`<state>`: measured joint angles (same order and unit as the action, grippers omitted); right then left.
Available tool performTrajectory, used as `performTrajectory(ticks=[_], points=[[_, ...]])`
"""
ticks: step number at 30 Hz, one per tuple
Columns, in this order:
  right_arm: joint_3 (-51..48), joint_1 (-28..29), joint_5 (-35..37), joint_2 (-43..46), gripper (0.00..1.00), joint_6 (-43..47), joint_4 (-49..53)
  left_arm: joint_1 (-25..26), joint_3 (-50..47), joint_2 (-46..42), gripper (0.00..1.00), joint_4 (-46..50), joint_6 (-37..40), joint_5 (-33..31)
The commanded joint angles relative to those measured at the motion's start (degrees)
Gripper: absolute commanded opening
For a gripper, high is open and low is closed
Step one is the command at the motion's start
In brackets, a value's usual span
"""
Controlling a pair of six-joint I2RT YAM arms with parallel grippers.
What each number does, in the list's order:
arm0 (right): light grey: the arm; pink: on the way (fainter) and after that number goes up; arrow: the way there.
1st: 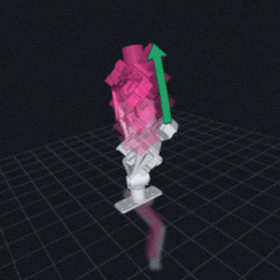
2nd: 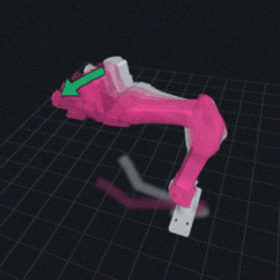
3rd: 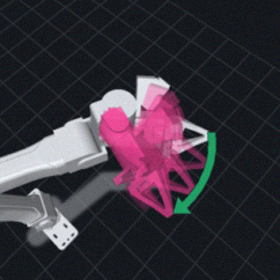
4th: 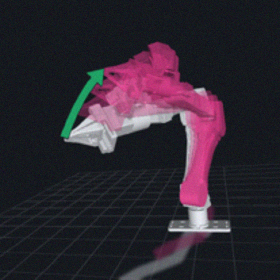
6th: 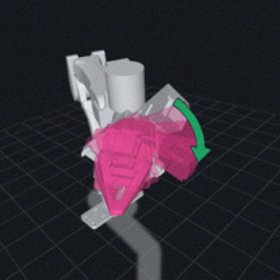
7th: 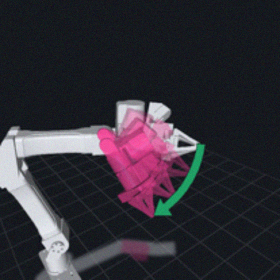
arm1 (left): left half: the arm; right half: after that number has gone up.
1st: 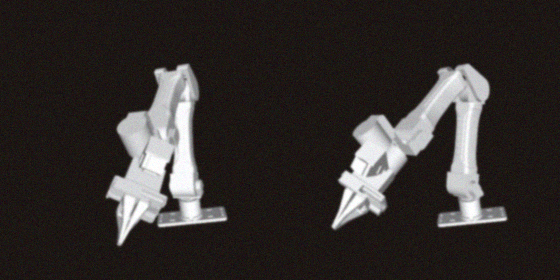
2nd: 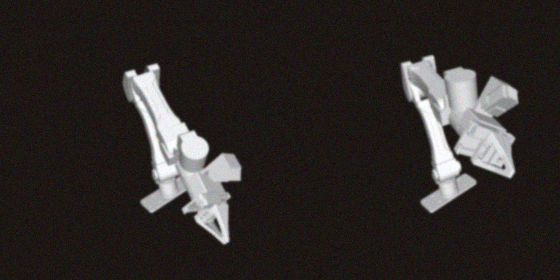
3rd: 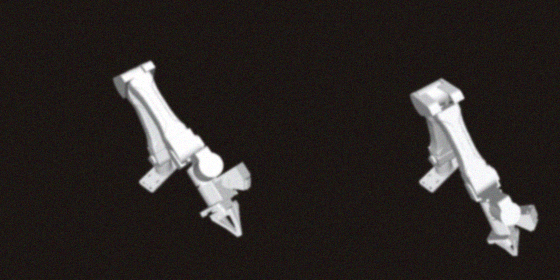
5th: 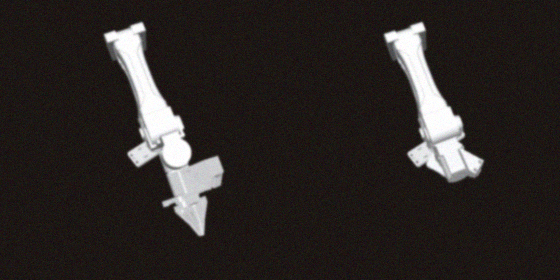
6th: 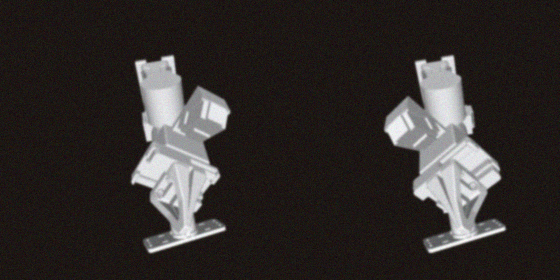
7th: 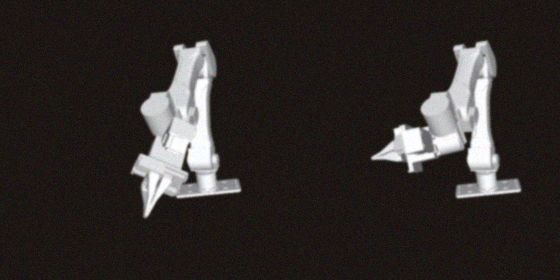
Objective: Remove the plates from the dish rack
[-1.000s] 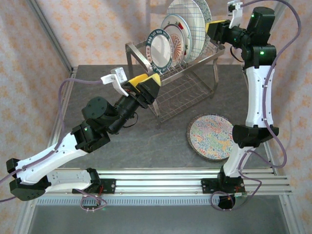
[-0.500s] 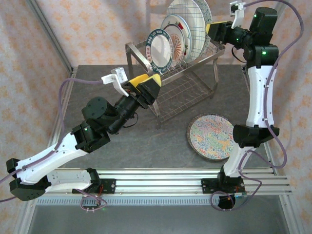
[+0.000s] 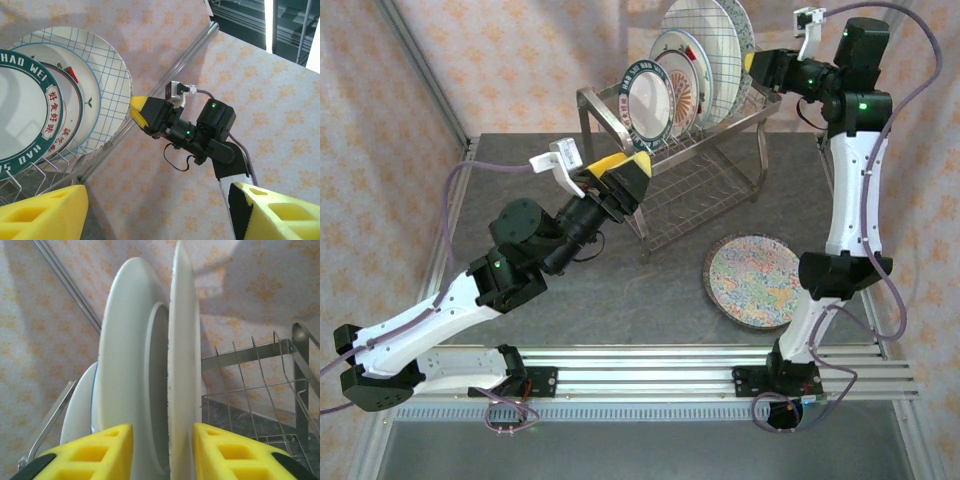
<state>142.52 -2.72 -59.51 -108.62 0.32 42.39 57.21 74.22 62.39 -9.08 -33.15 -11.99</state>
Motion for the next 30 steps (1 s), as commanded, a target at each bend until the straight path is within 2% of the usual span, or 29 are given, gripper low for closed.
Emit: performTrajectory(ticks=[1,30], points=[[1.1,-0.2,-2.1,-0.3,0.35,-1.9,-3.1,-0.3,0.4,-0.2,0.73,-2.3,-0.6,0.8],[5.1,2.8,1.9,-4.1,0.21,-0.2,-2.1,1.1,1.5,0.7,0.73,-3.1,0.4,0.4]])
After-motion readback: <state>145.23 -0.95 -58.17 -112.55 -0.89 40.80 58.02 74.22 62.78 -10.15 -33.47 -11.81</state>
